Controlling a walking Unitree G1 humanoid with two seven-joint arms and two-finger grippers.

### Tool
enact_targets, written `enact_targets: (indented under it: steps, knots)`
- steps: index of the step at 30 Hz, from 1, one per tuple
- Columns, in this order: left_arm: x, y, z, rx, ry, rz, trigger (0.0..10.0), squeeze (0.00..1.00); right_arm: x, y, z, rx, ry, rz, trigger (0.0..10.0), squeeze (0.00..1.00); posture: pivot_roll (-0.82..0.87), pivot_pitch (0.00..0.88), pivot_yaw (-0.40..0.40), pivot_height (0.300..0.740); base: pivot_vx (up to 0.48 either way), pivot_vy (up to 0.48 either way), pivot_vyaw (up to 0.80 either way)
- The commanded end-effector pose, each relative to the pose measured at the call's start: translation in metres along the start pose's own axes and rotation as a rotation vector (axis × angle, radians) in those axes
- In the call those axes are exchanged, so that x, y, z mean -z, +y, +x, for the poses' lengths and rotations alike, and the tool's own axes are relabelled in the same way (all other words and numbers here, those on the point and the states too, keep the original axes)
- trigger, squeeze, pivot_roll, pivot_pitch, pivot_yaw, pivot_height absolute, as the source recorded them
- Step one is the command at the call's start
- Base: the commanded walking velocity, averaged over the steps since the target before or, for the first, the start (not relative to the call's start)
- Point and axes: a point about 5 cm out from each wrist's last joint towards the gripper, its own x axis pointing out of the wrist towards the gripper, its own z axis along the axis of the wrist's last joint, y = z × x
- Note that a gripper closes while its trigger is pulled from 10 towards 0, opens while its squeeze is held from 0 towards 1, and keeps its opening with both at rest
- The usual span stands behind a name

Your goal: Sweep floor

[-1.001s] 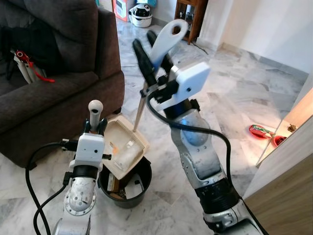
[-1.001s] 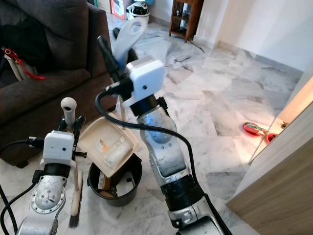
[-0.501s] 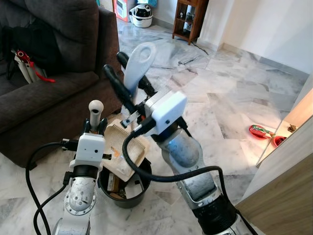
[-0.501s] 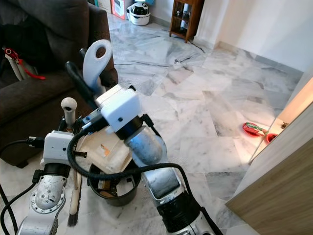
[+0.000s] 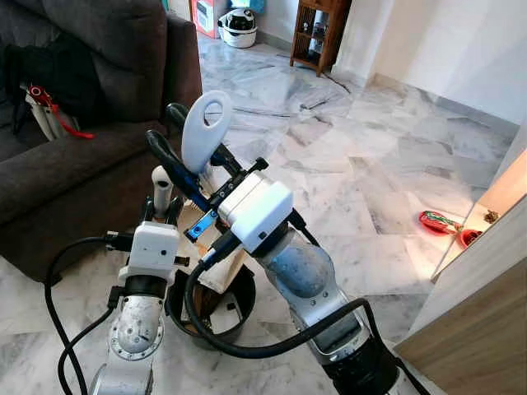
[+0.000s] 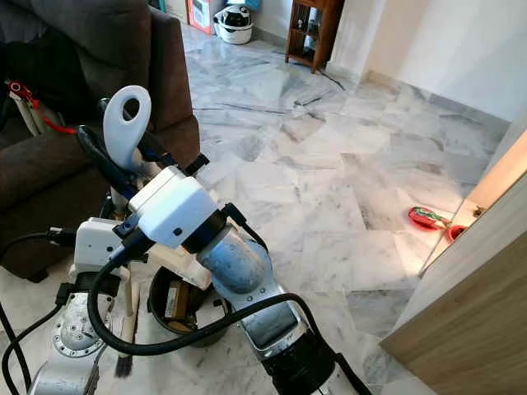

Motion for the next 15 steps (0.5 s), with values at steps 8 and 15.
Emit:
enact_targets:
  steps: [8, 15]
  knots:
    - [-0.0069, -0.0012, 0.0028, 0.005, -0.048, 0.008, 10.0, 0.00, -0.0224, -0.0050, 0.0056, 0.003, -0.119, -0.079, 10.0, 0.00, 0.06, 0.100, -0.056, 0.740, 0.000, 0.000, 0.00]
    - [-0.0068, -0.0023, 0.0031, 0.009, -0.052, 0.007, 10.0, 0.00, -0.0208, -0.0045, 0.0042, -0.002, -0.114, -0.095, 10.0, 0.00, 0.05, 0.084, -0.054, 0.740, 0.000, 0.000, 0.00]
